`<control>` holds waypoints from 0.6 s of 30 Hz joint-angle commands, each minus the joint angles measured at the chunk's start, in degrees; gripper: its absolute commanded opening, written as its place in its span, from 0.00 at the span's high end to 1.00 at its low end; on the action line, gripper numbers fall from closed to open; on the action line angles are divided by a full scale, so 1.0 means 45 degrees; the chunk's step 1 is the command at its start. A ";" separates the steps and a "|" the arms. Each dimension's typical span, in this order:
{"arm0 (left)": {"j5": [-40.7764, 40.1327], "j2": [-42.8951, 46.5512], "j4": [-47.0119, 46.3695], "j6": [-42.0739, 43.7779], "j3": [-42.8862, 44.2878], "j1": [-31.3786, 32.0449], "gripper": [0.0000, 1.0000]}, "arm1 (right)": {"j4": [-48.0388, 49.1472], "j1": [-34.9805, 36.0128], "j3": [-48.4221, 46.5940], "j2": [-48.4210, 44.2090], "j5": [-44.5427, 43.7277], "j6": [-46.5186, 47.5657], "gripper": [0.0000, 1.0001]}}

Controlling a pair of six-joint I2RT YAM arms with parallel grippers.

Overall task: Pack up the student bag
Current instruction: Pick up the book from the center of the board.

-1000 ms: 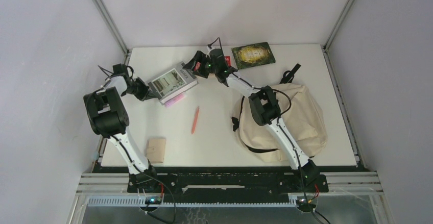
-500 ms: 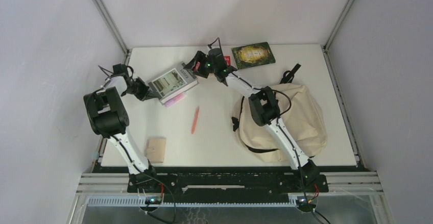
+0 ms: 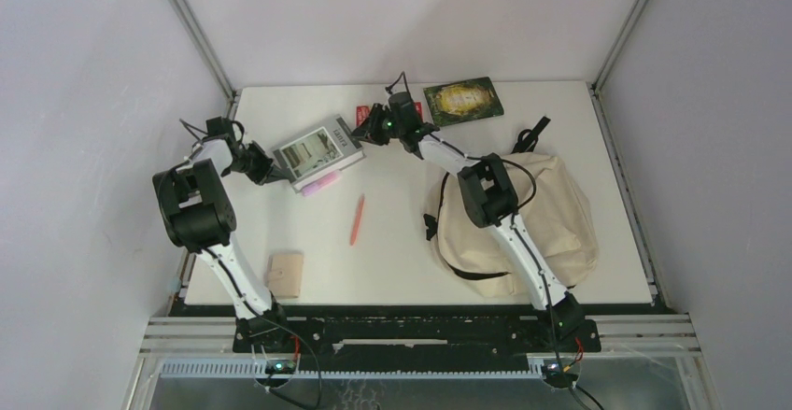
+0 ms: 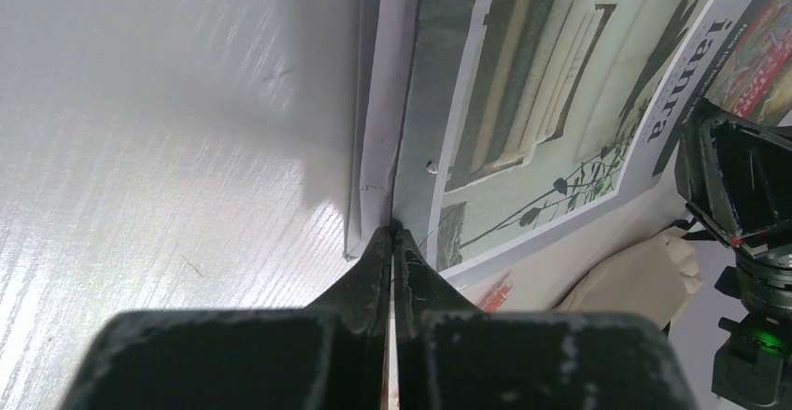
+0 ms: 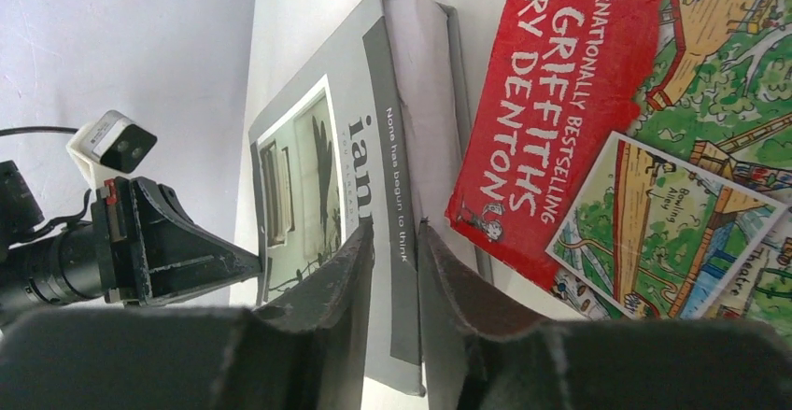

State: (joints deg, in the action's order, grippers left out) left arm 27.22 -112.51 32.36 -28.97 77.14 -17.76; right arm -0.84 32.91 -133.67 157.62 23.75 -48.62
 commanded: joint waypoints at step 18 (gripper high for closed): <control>0.0511 0.2553 -0.0628 -0.0305 -0.0972 0.1176 1.00 | -0.0616 0.0247 0.0697 -0.2623 0.3135 0.0607 1.00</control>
State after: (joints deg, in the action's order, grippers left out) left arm 25.15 -107.15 32.93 -28.53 72.86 -15.33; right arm -5.41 31.55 -128.62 151.72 28.84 -44.23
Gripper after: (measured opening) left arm 0.005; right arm 0.007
